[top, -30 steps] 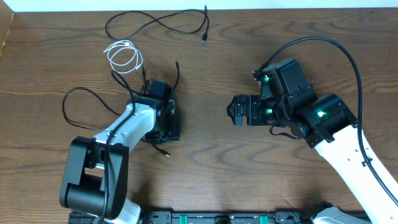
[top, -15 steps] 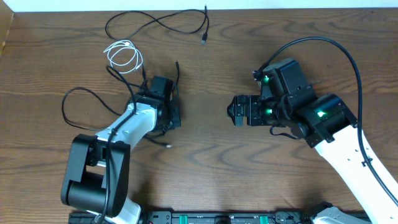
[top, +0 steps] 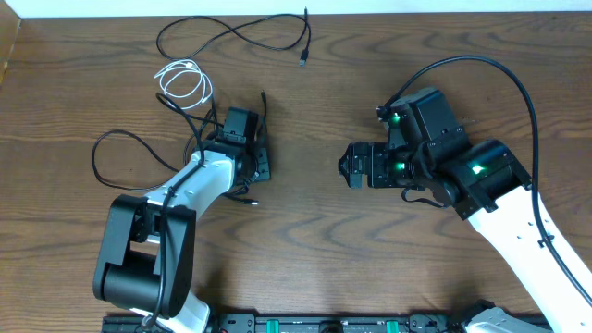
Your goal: Untangle cables
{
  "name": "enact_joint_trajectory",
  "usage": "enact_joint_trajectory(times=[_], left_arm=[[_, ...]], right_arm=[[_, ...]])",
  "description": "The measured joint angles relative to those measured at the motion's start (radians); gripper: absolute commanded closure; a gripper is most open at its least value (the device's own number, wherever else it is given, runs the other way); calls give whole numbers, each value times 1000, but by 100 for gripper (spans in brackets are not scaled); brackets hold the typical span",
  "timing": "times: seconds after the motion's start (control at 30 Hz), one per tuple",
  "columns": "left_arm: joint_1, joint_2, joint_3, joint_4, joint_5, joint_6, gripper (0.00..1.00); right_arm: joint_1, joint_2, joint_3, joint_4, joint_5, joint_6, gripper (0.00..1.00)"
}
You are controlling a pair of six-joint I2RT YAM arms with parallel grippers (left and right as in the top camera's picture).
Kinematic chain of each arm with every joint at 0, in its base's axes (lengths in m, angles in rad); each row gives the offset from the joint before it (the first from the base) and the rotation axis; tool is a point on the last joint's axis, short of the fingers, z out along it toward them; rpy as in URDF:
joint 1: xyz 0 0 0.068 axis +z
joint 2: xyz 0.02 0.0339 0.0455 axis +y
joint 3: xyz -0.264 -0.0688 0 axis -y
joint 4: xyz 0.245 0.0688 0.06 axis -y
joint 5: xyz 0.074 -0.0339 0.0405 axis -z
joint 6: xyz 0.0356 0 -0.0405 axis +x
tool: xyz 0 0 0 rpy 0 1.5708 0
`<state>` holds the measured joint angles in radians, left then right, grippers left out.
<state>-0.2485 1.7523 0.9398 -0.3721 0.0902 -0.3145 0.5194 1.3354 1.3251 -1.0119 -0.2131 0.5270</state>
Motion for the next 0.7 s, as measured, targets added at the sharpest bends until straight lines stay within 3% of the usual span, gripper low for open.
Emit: enact_joint_trajectory(times=[0.1,0.27,0.47,0.7], left_arm=[[0,-8,10,-41,9,-2,20],[0,-98,10,-77,47,-3,17],[0,-376,11,-119,130,-8,13],[0,-738,14,-277,172,-48,8]], right_arm=[[0,0,0,2,0,0,1],[0,0,0,4,0,0,1],[0,0,0,4,1,2,3],[1,-24,0,-63,12,6,1]])
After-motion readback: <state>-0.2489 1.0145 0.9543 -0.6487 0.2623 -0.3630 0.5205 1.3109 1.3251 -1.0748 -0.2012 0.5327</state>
